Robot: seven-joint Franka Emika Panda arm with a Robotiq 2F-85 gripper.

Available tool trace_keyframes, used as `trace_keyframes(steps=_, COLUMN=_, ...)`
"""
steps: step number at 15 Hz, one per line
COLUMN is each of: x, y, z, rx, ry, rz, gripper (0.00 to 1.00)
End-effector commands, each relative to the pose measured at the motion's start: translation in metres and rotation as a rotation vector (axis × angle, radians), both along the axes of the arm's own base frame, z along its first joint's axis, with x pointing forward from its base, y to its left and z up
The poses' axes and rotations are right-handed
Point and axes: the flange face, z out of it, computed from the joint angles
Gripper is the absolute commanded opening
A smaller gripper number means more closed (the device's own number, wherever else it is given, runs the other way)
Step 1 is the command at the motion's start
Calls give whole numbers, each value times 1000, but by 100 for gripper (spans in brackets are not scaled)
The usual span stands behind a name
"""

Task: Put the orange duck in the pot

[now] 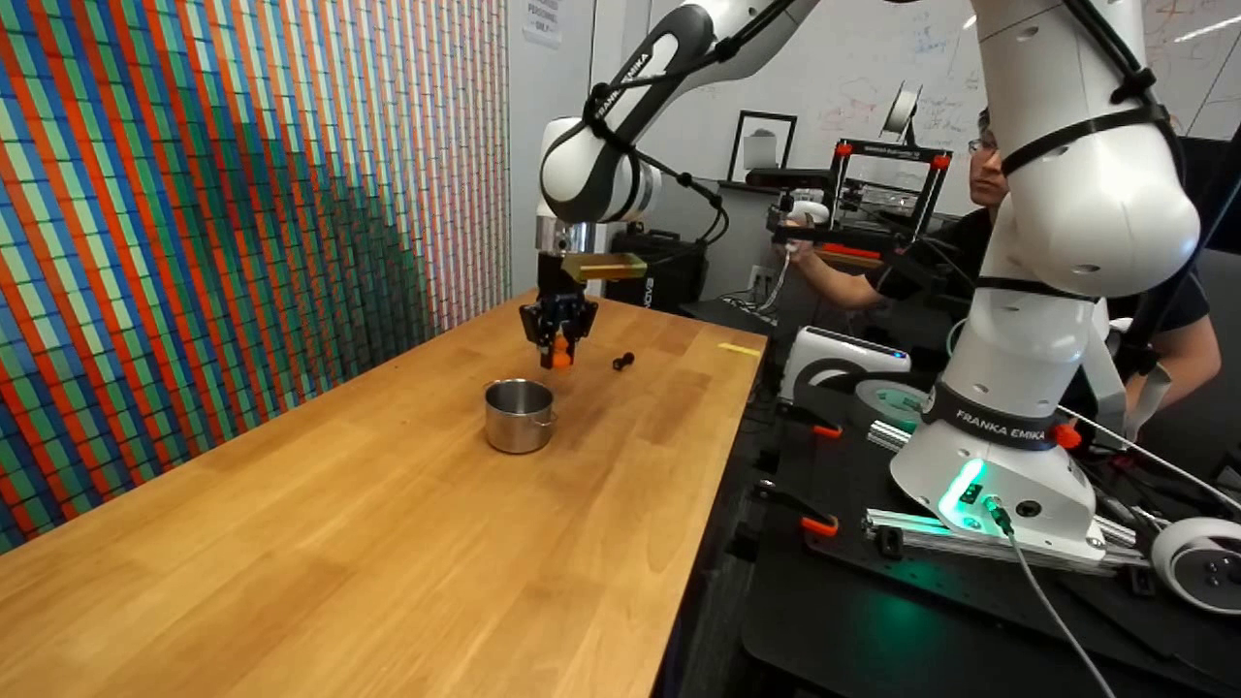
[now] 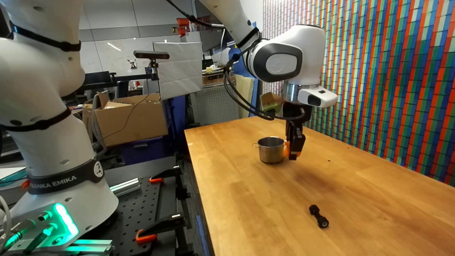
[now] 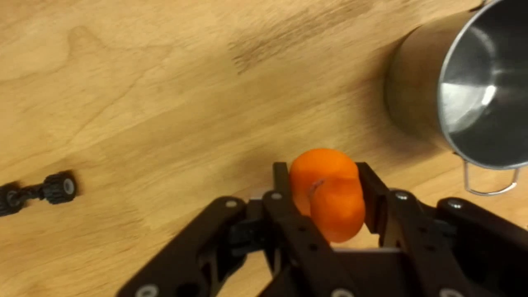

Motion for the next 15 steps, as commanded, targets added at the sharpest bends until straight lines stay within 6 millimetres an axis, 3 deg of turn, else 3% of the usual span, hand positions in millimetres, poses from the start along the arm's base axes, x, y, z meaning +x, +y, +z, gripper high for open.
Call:
trace_keyframes(steps=1, x=-5, y=22, z=30, rx=78, ry=31, rz=-41, gripper=17)
trace_keyframes(steps=4, x=-6, y=43, z=38, rx=124, ry=0, rz=-70, gripper=17)
trace_keyframes(steps=10, x=-8, y=86, z=30, rx=186, ry=7, rz=-93, gripper=17)
trace_keyframes(steps=11, x=-9, y=90, z=30, rx=187, ry=13, rz=-91, gripper=67)
trace_keyframes(steps=12, x=-10, y=93, z=29, rx=184, ry=15, rz=-93, gripper=68)
trace_keyframes(steps=15, x=-10, y=97, z=28, rx=169, ry=5, rz=-99, gripper=88)
